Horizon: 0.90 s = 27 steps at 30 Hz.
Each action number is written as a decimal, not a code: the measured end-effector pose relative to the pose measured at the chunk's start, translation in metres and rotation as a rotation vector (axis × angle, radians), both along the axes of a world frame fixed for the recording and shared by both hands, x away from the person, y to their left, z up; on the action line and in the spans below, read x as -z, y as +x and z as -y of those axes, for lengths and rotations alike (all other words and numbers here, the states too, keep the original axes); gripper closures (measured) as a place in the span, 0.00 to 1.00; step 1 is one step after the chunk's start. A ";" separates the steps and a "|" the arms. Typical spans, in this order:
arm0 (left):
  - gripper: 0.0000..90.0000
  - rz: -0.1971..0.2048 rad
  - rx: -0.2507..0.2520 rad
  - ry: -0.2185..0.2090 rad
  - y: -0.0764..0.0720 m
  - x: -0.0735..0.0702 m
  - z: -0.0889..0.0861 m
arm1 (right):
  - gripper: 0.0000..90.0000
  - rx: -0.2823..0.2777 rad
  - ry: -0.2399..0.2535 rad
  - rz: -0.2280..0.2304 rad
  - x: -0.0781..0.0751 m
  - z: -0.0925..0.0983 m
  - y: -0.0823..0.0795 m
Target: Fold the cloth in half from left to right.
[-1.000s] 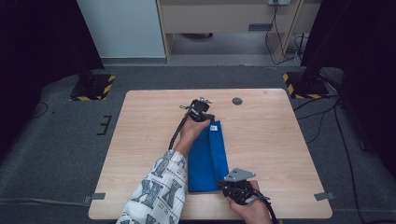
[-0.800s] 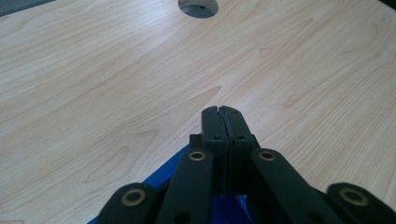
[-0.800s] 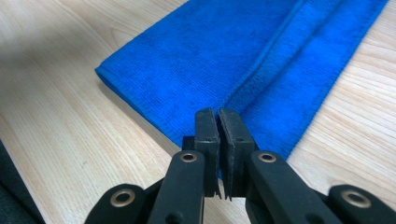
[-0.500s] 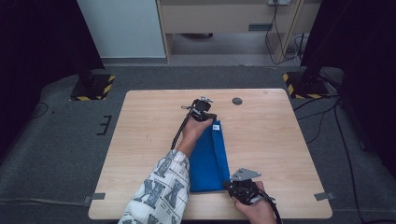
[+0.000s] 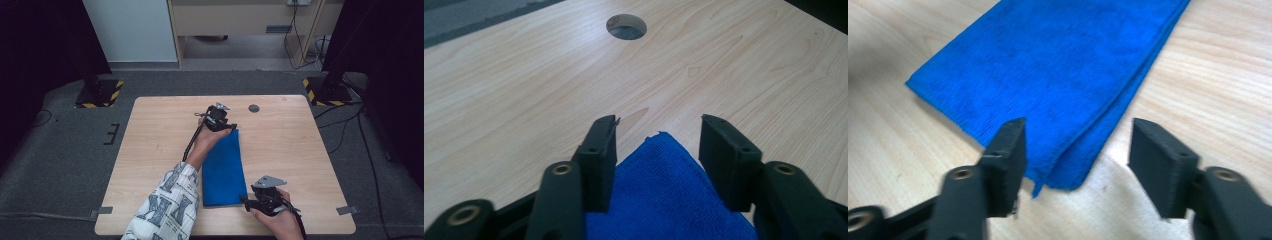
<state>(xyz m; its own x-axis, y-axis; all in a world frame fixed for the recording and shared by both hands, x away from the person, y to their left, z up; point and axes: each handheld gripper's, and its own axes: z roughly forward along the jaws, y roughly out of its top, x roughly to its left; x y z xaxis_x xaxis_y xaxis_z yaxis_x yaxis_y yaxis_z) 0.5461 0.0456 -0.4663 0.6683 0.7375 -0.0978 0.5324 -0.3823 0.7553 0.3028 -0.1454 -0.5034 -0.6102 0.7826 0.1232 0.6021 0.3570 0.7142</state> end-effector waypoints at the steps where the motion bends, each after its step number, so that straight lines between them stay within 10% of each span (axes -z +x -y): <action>1: 0.49 0.006 -0.001 -0.001 -0.001 -0.002 -0.001 | 0.36 -0.003 0.000 0.005 -0.001 0.001 0.002; 27: 0.12 0.027 0.020 0.037 -0.032 -0.014 -0.031 | 0.18 0.047 0.025 0.048 -0.004 0.010 0.038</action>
<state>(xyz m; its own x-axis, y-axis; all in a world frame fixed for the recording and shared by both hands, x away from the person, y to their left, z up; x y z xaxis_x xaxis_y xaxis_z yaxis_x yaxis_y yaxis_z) 0.5141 0.0762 -0.4522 0.6851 0.7266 -0.0523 0.5040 -0.4210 0.7542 0.3411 -0.1553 -0.4990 -0.5783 0.8078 0.1143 0.5827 0.3109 0.7509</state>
